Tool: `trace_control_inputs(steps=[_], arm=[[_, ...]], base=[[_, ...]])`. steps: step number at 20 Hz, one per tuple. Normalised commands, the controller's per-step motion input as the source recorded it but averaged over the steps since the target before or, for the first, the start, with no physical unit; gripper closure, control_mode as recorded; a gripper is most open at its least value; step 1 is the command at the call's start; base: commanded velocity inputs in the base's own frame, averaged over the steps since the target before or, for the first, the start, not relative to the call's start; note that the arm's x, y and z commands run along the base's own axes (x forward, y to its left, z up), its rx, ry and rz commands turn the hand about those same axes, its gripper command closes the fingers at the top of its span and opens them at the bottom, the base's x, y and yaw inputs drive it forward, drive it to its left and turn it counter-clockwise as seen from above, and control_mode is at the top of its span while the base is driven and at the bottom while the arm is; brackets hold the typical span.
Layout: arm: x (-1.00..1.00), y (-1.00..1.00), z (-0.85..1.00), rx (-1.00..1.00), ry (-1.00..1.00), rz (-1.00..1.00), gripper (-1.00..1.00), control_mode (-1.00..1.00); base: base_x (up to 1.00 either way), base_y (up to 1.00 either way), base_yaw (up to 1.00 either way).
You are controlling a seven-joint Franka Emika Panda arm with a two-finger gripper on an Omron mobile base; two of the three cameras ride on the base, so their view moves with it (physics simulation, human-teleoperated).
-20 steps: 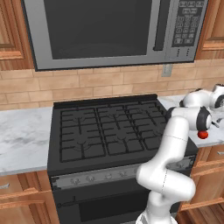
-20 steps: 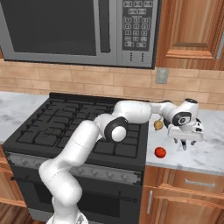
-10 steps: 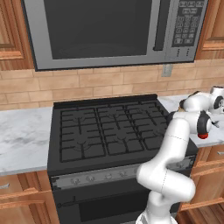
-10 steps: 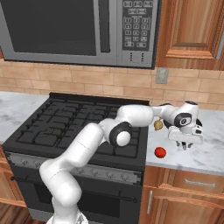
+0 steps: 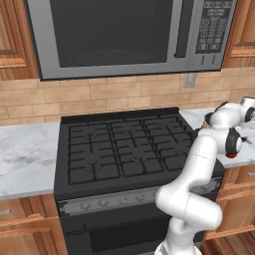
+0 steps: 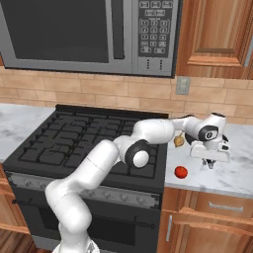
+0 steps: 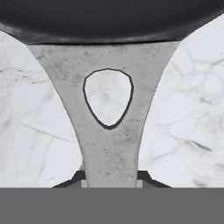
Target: Place the pan on the rear left burner on the stove. Then place the tomato and the onion in the pan and turn on the rear left burner.
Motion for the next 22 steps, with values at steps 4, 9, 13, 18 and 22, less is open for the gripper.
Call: trace_control_inputs(steps=[4,9,13,18,22], arm=[[-0.37,0.35,0.22,0.0,-0.07,0.02,1.0,-1.0],[-0.4,0.4,0.29,0.0,-0.16,0.01,1.0,-1.0],[-0.45,0.38,0.4,0.0,-0.23,0.0,1.0,-1.0],[-0.46,0.47,0.41,-0.05,-0.19,0.0,1.0,-1.0],[-0.43,0.58,0.34,-0.14,-0.12,0.0,1.0,-1.0]], base=[[0.0,0.0,0.0],[0.0,0.0,0.0],[0.0,0.0,0.0],[0.0,0.0,0.0],[0.0,0.0,0.0]])
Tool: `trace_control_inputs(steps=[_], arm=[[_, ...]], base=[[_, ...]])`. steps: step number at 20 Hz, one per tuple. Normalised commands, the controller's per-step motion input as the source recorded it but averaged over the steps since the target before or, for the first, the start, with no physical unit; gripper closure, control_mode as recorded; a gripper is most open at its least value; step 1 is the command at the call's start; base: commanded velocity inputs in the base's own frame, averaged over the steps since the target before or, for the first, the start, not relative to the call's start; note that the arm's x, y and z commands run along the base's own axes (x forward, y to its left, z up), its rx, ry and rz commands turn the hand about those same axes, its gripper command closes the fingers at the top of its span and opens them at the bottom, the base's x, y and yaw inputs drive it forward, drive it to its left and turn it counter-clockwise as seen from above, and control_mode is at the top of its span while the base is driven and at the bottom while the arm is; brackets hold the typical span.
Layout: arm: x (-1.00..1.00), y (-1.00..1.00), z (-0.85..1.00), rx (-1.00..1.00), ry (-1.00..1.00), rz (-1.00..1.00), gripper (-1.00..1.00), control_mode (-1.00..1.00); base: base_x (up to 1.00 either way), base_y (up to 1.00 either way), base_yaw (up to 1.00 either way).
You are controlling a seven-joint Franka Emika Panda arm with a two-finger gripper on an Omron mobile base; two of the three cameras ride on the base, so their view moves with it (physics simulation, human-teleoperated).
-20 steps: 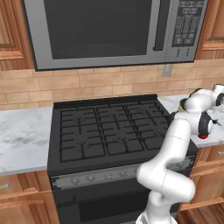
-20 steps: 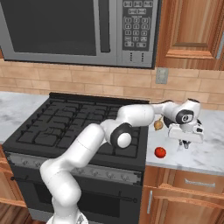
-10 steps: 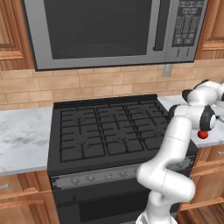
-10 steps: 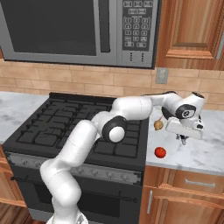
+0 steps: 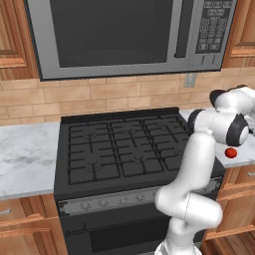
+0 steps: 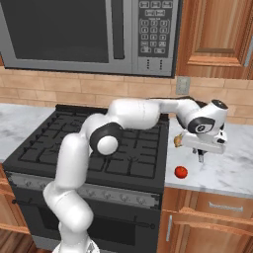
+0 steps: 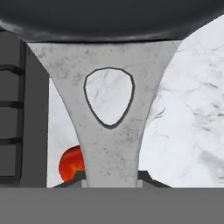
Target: Place the pan on the rear left burner on the stove. Then place the tomato and the onion in the pan and turn on the rear left burner.
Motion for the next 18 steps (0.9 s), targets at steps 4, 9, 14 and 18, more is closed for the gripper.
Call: trace_control_inputs(steps=[4,9,14,18], arm=[[-0.32,0.59,0.31,-0.16,-0.03,0.0,1.0,-1.0],[-0.17,0.6,0.24,-0.13,0.0,0.0,1.0,-1.0],[-0.04,0.61,0.24,-0.09,0.04,0.03,1.0,-1.0],[0.0,0.61,0.19,-0.02,0.08,0.09,1.0,-1.0]], base=[[0.0,0.0,0.0],[0.0,0.0,0.0],[0.0,0.0,0.0],[0.0,0.0,0.0]])
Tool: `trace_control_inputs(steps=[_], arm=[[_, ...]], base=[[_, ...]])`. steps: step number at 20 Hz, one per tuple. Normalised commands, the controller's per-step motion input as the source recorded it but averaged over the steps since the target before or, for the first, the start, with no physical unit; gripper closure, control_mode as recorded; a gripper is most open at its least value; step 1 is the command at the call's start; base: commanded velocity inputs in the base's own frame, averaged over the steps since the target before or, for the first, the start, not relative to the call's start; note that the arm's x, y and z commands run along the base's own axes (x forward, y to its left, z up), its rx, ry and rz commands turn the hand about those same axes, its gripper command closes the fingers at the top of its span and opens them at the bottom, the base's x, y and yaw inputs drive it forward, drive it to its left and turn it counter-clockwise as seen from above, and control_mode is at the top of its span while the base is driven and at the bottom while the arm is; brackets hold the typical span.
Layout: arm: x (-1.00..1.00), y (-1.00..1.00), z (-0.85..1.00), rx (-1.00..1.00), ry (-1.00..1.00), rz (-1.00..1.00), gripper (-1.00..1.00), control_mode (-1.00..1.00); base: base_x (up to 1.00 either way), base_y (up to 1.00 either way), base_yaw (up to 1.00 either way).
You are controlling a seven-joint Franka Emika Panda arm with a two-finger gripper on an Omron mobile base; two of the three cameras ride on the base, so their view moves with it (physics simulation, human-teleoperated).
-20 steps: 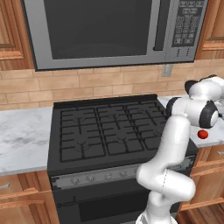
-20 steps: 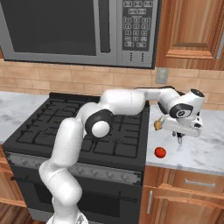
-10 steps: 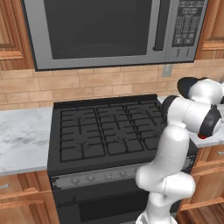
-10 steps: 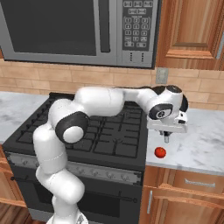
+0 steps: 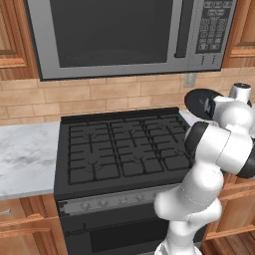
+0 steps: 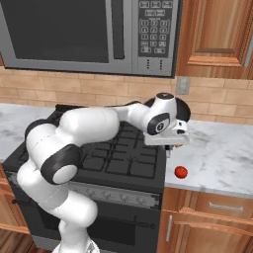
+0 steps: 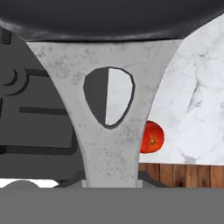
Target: Place the pan on the rear left burner on the stove. Then place the tomato and the onion in the pan and turn on the rear left burner.
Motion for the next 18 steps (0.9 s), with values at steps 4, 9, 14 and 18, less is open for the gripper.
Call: trace_control_inputs(steps=[4,9,14,18], arm=[[0.0,0.59,0.16,0.0,0.09,0.13,1.0,-1.0],[0.0,0.59,0.09,0.0,0.08,0.17,1.0,-1.0],[0.0,0.57,0.03,0.0,0.05,0.21,1.0,-1.0],[0.0,0.57,0.0,0.0,0.06,0.23,1.0,-1.0]], base=[[0.0,0.0,0.0],[0.0,0.0,0.0],[0.0,0.0,0.0],[0.0,0.0,0.0]])
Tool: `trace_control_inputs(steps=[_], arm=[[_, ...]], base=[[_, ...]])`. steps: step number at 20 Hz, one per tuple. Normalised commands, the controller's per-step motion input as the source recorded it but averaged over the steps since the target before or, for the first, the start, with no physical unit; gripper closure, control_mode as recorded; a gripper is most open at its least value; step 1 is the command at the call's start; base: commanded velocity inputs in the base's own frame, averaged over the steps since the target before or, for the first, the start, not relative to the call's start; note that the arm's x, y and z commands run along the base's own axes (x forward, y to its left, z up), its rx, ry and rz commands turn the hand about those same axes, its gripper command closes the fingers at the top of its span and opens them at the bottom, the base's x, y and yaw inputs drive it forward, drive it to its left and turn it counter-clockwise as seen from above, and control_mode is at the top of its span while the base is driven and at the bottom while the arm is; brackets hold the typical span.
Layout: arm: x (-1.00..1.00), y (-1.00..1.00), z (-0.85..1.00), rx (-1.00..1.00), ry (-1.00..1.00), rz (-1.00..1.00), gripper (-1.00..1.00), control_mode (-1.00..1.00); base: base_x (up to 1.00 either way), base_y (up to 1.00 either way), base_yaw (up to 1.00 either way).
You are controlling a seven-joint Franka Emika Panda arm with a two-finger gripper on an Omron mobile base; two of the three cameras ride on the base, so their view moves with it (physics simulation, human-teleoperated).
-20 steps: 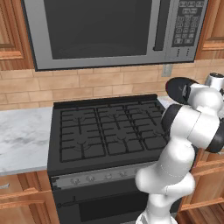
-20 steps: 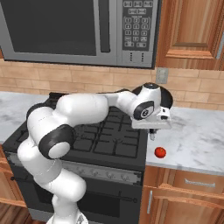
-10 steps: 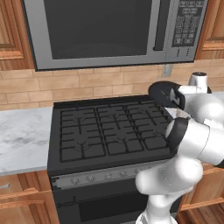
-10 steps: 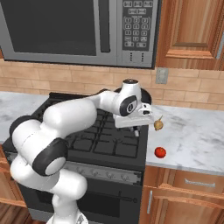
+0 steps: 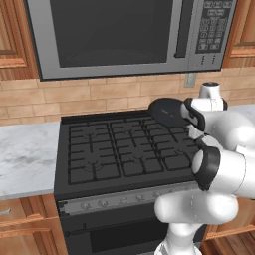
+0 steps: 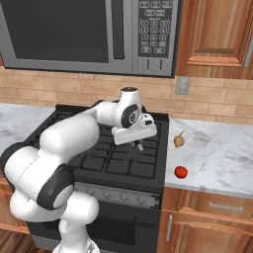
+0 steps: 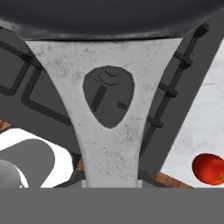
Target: Place the pan on the rear left burner on the stove. Then place the tomato and the onion in the pan and turn on the rear left burner.
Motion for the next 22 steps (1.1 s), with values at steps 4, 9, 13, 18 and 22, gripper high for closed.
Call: trace_control_inputs(steps=[4,9,13,18,22], arm=[[0.02,0.55,0.0,0.0,0.03,0.25,1.0,-1.0],[0.06,0.49,0.0,0.0,0.01,0.26,1.0,-1.0],[0.2,0.5,0.0,0.0,0.03,0.24,1.0,-1.0],[0.3,0.53,0.0,0.02,0.06,0.18,1.0,-1.0],[0.31,0.49,0.0,0.03,0.1,0.14,1.0,-1.0]], base=[[0.0,0.0,0.0],[0.0,0.0,0.0],[0.0,0.0,0.0],[0.0,0.0,0.0],[0.0,0.0,0.0]])
